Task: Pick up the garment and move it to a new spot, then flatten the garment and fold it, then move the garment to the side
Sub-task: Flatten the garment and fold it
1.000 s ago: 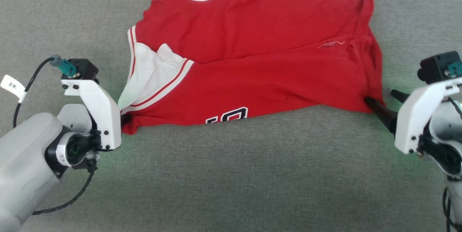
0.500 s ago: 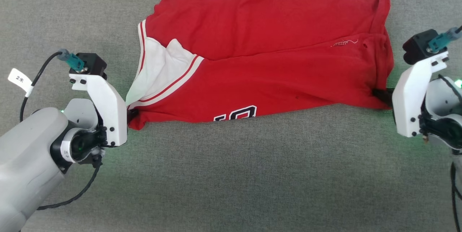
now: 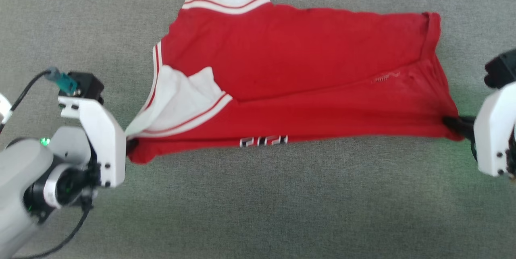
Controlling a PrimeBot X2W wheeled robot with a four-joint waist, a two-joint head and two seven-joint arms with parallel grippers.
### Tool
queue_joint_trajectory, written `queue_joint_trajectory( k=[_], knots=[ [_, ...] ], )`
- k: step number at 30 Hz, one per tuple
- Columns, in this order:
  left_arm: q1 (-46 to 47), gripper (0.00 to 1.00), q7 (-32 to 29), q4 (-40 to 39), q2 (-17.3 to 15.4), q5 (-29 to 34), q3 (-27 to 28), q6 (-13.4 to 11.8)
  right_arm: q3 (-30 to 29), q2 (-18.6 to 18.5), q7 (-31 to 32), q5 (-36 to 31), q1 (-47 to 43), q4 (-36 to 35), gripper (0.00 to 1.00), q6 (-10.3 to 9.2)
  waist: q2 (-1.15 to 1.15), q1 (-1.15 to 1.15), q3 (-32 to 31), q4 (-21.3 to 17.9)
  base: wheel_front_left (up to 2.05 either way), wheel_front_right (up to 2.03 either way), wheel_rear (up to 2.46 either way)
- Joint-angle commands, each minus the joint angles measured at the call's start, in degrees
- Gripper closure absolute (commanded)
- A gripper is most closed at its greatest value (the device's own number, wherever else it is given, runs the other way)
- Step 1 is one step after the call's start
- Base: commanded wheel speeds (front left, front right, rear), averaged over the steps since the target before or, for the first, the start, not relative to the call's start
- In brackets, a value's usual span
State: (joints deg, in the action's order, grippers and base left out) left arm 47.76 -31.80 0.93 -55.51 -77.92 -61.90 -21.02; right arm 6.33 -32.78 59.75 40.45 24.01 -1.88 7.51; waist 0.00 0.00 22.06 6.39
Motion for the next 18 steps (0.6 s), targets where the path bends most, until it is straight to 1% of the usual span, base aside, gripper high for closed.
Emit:
queue_joint_trajectory(
  k=[1,3,6,8,10,12,14,15,16,17,18],
  knots=[
    [-1.08,1.00,-0.26,-0.71,-1.18,-0.12,0.10,-1.00,-0.93,-0.37,0.56,0.16,-1.10,-0.80,1.00,-0.04,0.00,0.00,-0.02,0.02,0.00,0.00,0.00],
    [-2.18,1.00,-0.10,-4.24,-2.65,-1.00,0.44,-2.77,-2.55,-0.40,2.10,0.15,-3.38,-3.25,1.00,-0.04,0.00,0.00,-0.01,0.09,0.00,0.00,0.00],
    [-4.35,1.00,-0.57,-8.94,-5.12,-2.14,0.20,-5.68,-5.54,0.79,4.74,0.42,-7.52,-6.67,1.00,-0.04,0.00,0.00,0.14,0.14,0.00,0.00,0.00],
    [-5.60,1.00,-0.66,-11.54,-6.36,-1.99,-0.42,-7.03,-7.40,1.66,6.13,-0.08,-10.29,-9.20,1.00,-0.04,0.00,0.00,0.40,0.17,0.00,0.00,0.00],
    [-6.63,1.00,0.17,-12.71,-6.35,-2.09,-0.65,-7.49,-9.07,3.35,6.75,-0.69,-13.00,-11.00,1.00,-0.04,0.00,0.00,0.83,0.24,0.00,0.00,0.00],
    [-7.69,1.00,0.34,-12.12,-5.93,-2.42,-1.28,-7.54,-9.68,4.73,6.69,-2.01,-15.13,-11.94,1.00,-0.04,0.00,0.00,1.17,0.25,0.00,0.00,0.00],
    [-8.20,1.00,0.68,-10.63,-4.63,-3.12,-1.20,-6.65,-9.51,6.40,6.00,-3.00,-16.37,-11.75,1.00,-0.04,0.00,0.00,1.46,0.07,0.00,0.00,0.00],
    [-8.43,0.98,1.03,-9.43,-3.88,-3.43,-1.03,-6.07,-9.14,7.05,5.59,-3.61,-16.74,-11.28,1.00,-0.04,0.00,0.00,1.55,-0.06,0.00,0.00,0.00],
    [-8.46,0.87,1.21,-8.20,-3.50,-3.47,-1.00,-5.54,-8.57,7.65,5.11,-4.19,-16.95,-10.78,1.00,-0.03,0.00,0.00,1.65,-0.29,0.00,0.00,0.00],
    [-8.41,0.67,1.34,-6.97,-3.19,-3.22,-1.22,-5.06,-8.25,8.54,4.23,-4.67,-16.91,-9.96,1.00,-0.03,0.00,0.00,1.69,-0.47,0.00,0.00,0.00],
    [-8.23,0.53,1.35,-5.81,-2.82,-3.16,-1.33,-4.55,-7.64,9.01,3.54,-5.27,-16.72,-9.10,0.98,-0.03,0.00,0.00,1.69,-0.65,0.00,0.00,0.00]
  ],
)
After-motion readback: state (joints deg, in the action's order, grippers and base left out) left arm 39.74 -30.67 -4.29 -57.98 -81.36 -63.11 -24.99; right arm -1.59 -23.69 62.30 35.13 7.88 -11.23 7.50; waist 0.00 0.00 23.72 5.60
